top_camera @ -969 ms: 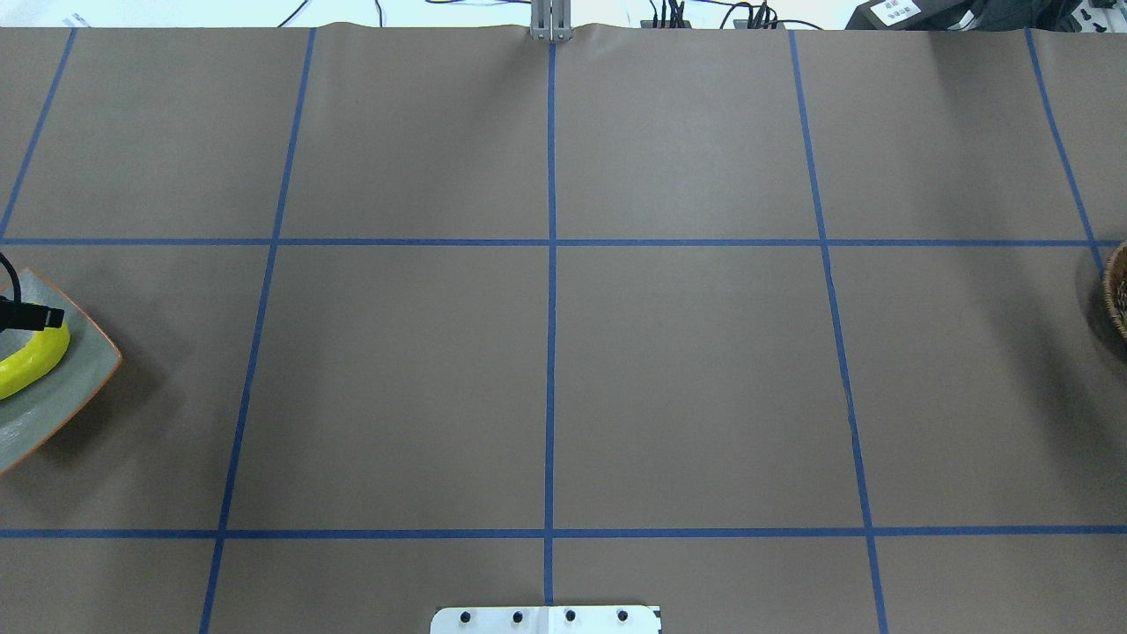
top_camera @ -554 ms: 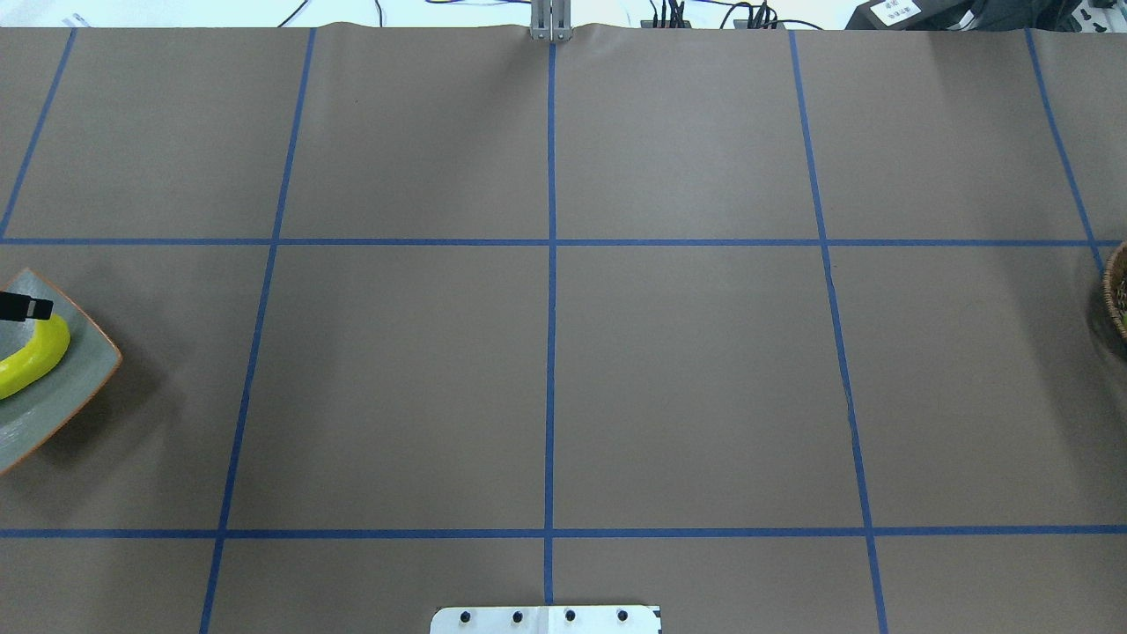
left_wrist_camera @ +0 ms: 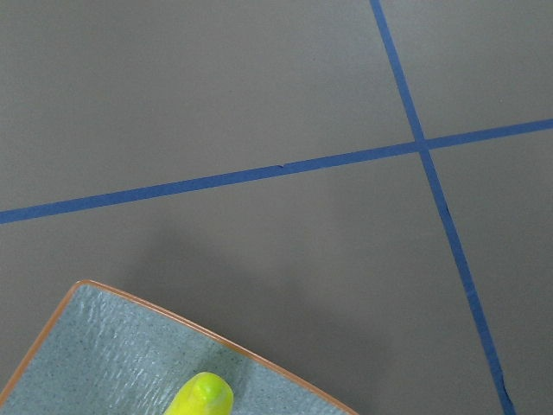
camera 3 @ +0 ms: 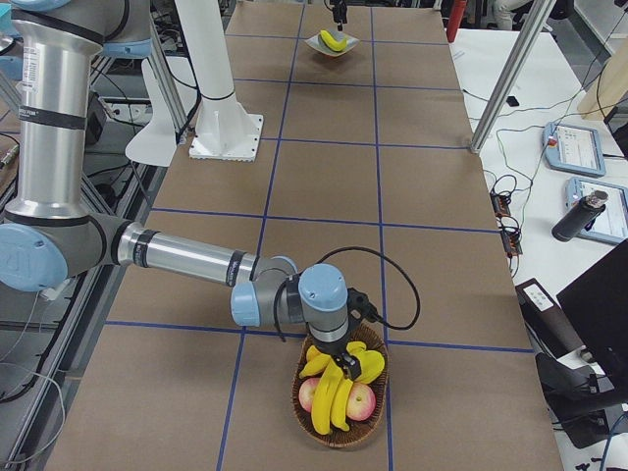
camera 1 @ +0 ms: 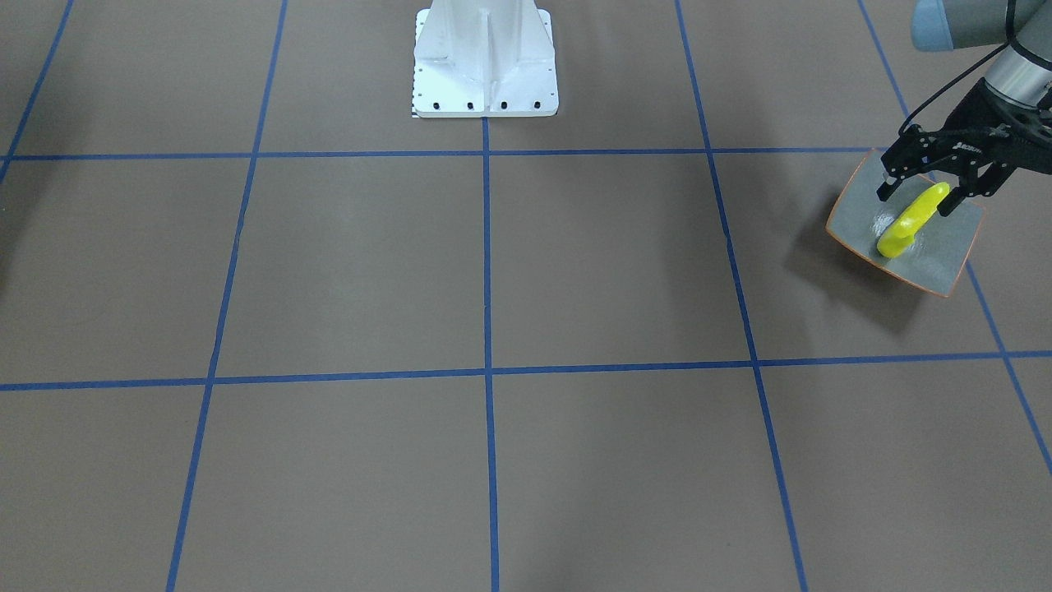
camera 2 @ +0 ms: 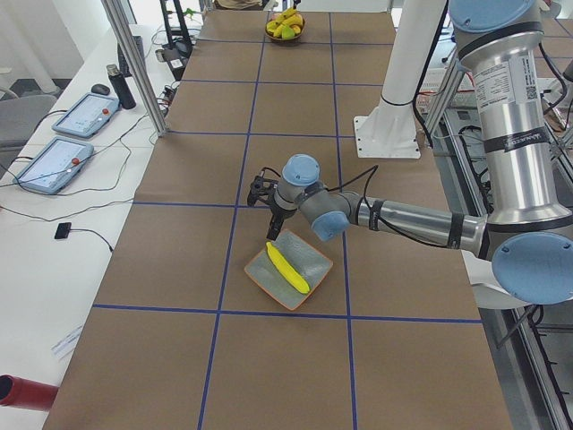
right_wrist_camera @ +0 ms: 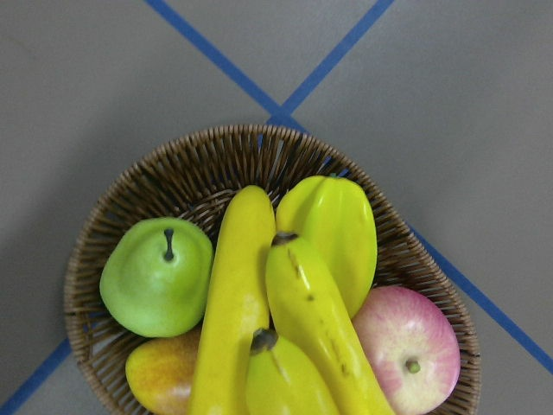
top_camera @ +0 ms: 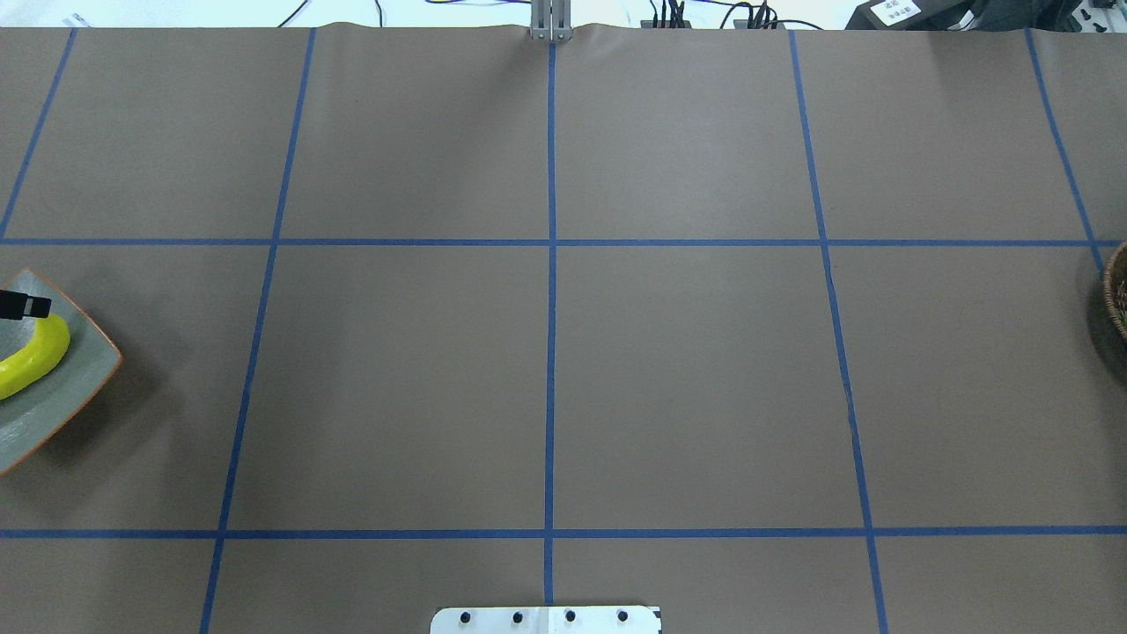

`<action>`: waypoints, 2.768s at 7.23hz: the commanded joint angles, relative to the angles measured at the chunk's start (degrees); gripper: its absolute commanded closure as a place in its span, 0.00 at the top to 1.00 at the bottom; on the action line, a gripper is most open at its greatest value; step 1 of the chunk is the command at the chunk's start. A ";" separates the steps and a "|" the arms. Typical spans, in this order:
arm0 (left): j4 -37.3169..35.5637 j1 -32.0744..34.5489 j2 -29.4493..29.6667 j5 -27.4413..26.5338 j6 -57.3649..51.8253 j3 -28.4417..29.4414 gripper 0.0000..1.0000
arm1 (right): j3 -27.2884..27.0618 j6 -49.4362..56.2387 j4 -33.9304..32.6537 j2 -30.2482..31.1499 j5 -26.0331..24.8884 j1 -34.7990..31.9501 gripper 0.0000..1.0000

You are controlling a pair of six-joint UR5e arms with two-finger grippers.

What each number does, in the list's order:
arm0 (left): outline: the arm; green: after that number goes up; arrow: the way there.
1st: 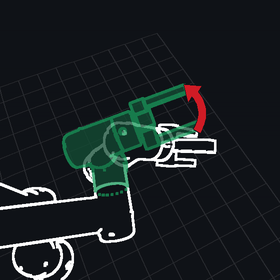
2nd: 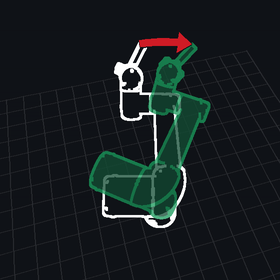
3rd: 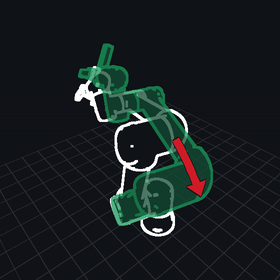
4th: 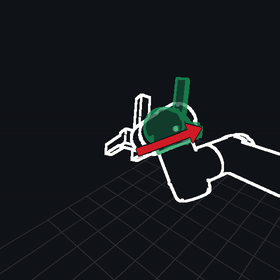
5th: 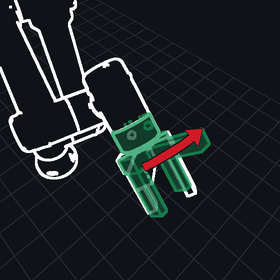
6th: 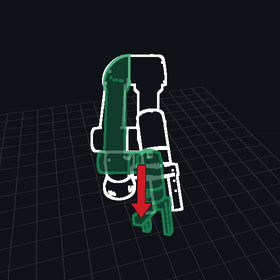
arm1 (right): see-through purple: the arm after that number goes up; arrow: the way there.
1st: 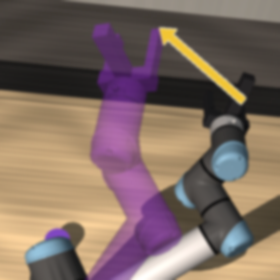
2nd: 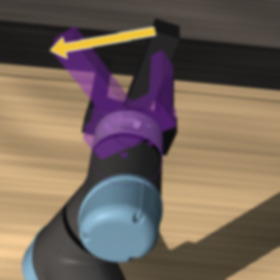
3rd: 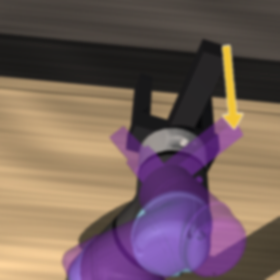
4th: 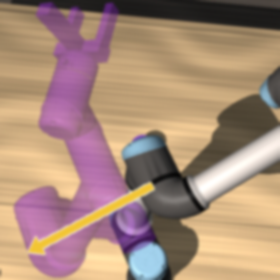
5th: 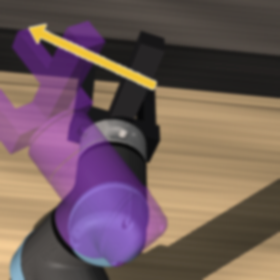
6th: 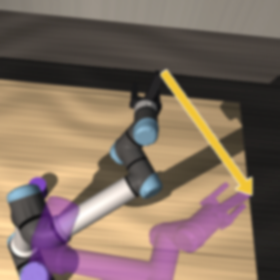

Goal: Transfer all bananas from basket to plate

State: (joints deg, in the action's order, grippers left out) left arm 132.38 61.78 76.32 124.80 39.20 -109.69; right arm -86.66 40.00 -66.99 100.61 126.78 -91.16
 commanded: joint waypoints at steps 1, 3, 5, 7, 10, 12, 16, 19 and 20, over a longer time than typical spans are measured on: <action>0.07 0.01 -0.04 0.00 0.00 -0.08 1.00 | 6.04 1.13 10.89 1.18 -0.57 -0.07 0.99; 0.24 0.27 -0.21 0.00 0.00 -0.08 1.00 | 6.06 2.88 11.09 1.00 -3.98 -0.07 0.94; 0.33 0.27 -0.21 -0.09 0.00 0.01 1.00 | 6.32 3.15 11.18 1.00 -4.79 -0.07 0.81; 0.33 0.27 -0.30 -0.09 0.00 0.01 1.00 | 6.59 2.98 11.09 1.00 -5.84 0.01 0.80; 0.33 0.27 -0.30 0.00 0.00 0.01 1.00 | 7.20 2.45 10.92 0.82 -6.02 0.36 0.80; 0.33 0.27 -0.21 0.00 0.00 0.09 1.00 | 7.38 1.23 10.74 0.64 -6.11 0.80 0.77; 0.33 0.18 -0.21 0.00 0.00 0.27 1.00 | 8.52 -1.32 10.83 0.64 -5.93 2.12 0.64; 0.33 0.18 -0.21 0.00 0.00 0.36 1.00 | 7.83 -0.90 11.00 0.47 -5.84 2.39 0.08; 0.33 0.18 -0.12 0.00 0.00 0.44 1.00 | 7.21 -0.63 11.00 0.30 -5.76 2.39 0.00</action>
State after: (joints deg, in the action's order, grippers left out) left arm 132.71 61.98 76.13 124.81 39.20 -109.32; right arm -78.76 39.05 -56.03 101.07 120.95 -88.77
